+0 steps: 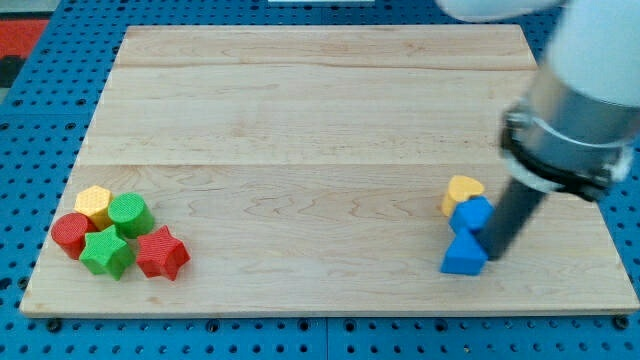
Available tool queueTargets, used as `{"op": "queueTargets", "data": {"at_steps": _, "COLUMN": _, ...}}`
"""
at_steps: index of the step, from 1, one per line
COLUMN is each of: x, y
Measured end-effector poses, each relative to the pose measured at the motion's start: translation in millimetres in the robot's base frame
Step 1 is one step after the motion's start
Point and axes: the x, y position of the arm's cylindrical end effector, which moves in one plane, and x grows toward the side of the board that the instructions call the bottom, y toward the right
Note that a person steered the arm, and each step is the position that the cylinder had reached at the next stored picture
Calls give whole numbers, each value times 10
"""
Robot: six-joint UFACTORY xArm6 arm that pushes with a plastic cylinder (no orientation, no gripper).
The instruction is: Push the blue triangle closer to the blue cube
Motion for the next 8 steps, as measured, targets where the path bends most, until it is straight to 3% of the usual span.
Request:
{"op": "queueTargets", "data": {"at_steps": 1, "x": -106, "y": -463}}
{"op": "queueTargets", "data": {"at_steps": 2, "x": -98, "y": -421}}
{"op": "queueTargets", "data": {"at_steps": 3, "x": -38, "y": 395}}
{"op": "queueTargets", "data": {"at_steps": 4, "x": 356, "y": 331}}
{"op": "queueTargets", "data": {"at_steps": 5, "x": 459, "y": -747}}
{"op": "queueTargets", "data": {"at_steps": 6, "x": 94, "y": -1393}}
{"op": "queueTargets", "data": {"at_steps": 7, "x": 165, "y": -785}}
{"op": "queueTargets", "data": {"at_steps": 8, "x": 523, "y": -408}}
